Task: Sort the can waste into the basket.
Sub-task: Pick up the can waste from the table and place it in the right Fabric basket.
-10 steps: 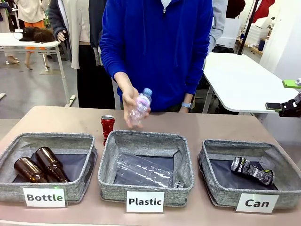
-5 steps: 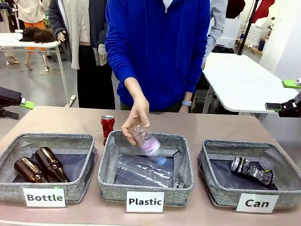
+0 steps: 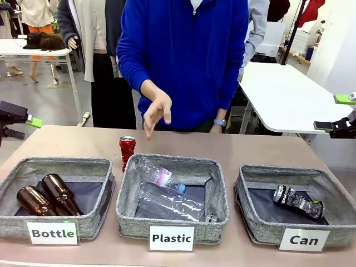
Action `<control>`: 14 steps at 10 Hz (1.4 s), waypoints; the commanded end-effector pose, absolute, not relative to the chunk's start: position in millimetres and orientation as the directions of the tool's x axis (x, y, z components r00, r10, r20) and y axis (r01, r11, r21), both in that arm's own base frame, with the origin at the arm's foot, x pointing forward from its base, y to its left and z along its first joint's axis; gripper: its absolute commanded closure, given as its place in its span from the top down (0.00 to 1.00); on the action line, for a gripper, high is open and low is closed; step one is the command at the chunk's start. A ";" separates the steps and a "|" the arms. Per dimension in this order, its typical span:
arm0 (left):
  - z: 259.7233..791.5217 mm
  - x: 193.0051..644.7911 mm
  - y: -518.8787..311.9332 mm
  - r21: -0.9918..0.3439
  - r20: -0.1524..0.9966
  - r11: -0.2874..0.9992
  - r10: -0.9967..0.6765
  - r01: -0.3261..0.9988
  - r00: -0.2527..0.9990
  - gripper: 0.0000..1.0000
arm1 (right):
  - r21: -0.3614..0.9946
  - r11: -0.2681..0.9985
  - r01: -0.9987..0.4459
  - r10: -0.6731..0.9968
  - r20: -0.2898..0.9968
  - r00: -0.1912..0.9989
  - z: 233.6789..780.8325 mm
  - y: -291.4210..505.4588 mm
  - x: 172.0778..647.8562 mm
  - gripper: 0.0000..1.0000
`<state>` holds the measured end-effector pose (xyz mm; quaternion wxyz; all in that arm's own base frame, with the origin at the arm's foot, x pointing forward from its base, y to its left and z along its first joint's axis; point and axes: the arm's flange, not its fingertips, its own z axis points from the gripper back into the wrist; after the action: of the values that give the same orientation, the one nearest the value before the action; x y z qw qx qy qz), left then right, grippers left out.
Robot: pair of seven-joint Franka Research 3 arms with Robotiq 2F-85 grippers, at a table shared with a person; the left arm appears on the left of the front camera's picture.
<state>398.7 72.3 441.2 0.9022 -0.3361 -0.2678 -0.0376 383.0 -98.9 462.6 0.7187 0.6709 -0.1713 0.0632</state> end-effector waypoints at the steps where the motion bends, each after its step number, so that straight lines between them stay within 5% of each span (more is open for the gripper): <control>1: 440.7 396.0 71.9 -0.587 0.509 0.771 0.114 0.247 0.853 1.00 | 0.937 0.090 -0.336 -0.125 0.346 0.930 464.4 -101.5 380.7 1.00; 5: 428.9 404.8 80.5 -0.582 0.488 0.792 0.159 0.184 0.858 1.00 | 0.937 0.090 -0.336 -0.125 0.346 0.930 464.4 -101.5 380.7 1.00; 9: 436.0 443.4 31.3 -0.347 0.775 0.776 -0.079 0.526 0.627 1.00 | 0.937 0.090 -0.336 -0.125 0.346 0.930 464.4 -101.5 380.7 1.00; 12: 436.5 480.4 -14.4 0.081 0.891 0.550 -0.414 0.831 0.187 1.00 | 0.937 0.090 -0.336 -0.125 0.346 0.930 464.4 -101.5 380.7 1.00; 14: 428.0 514.5 -29.4 0.144 0.826 0.265 -0.562 0.953 0.032 1.00 | 0.937 0.090 -0.336 -0.125 0.346 0.930 464.4 -101.5 380.7 1.00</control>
<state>486.1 -40.7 442.4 0.7330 -0.2207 -0.4222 -0.4855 382.9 -99.1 462.7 0.7187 0.6709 -0.1714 0.0632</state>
